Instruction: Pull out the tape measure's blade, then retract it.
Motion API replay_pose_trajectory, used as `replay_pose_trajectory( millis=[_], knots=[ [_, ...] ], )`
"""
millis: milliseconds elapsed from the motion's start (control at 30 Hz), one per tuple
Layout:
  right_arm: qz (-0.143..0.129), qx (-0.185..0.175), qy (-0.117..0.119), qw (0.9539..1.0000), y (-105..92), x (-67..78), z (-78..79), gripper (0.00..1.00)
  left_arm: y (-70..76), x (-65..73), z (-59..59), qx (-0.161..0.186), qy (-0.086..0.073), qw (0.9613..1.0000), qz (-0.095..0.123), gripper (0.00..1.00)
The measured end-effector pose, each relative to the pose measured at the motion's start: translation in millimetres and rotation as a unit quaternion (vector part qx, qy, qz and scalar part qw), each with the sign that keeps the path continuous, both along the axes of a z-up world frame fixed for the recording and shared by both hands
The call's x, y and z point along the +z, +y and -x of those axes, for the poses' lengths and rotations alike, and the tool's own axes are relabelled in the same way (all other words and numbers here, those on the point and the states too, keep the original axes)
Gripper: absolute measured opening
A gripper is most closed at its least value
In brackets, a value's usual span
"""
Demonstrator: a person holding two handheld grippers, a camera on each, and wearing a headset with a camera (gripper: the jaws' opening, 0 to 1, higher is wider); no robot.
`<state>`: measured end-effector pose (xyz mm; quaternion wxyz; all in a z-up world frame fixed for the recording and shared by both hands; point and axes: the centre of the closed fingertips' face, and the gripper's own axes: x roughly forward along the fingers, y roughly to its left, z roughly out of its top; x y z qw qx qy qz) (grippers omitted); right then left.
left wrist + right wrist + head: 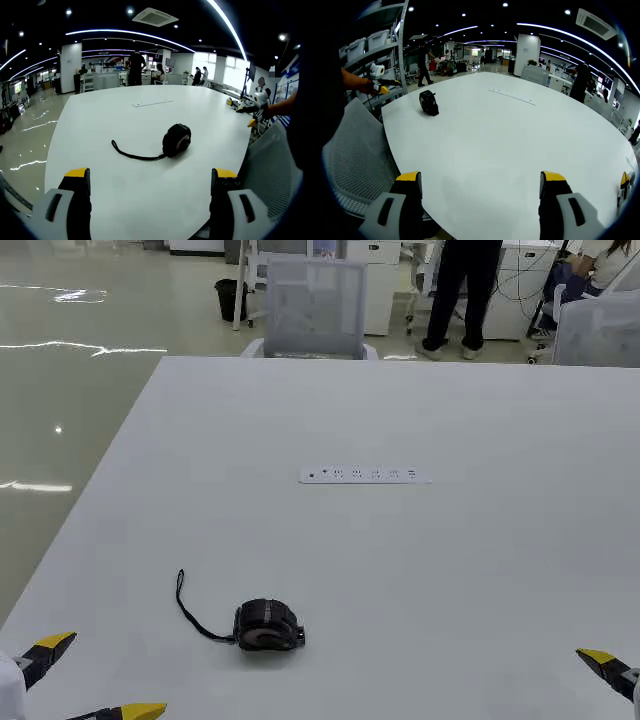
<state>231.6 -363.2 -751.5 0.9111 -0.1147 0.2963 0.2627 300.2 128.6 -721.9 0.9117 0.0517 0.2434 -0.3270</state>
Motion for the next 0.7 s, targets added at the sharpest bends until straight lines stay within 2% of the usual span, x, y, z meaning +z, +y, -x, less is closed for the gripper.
replay_pose_trajectory(
  millis=[700],
  knots=[
    [-0.007,-0.015,0.009,0.9998,-10.4,-5.0,1.3,0.97,-7.3,-2.9,-2.4,-0.003,0.004,1.0,-0.005,0.99]
  ],
)
